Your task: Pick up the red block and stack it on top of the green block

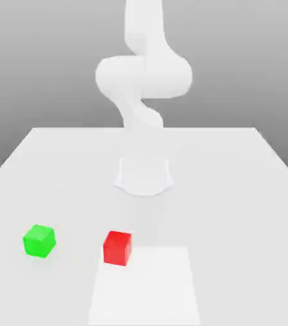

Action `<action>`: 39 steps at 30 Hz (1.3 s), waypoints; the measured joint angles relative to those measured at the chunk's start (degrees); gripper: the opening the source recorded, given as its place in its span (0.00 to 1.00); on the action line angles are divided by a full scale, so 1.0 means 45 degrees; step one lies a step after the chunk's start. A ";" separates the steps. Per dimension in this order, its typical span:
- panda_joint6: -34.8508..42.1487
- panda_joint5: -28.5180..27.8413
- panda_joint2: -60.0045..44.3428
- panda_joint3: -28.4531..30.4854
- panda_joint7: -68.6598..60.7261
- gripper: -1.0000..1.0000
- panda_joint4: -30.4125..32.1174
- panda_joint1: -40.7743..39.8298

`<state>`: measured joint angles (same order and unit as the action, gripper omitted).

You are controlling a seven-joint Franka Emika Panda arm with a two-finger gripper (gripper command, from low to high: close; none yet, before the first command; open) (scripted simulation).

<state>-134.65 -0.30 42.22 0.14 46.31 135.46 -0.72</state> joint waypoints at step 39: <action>-0.6255 -0.0052 -0.8389 0.0420 0.0639 0.00 0.7060 -0.1775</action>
<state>-162.79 -0.54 4.47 2.03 49.19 167.23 -8.71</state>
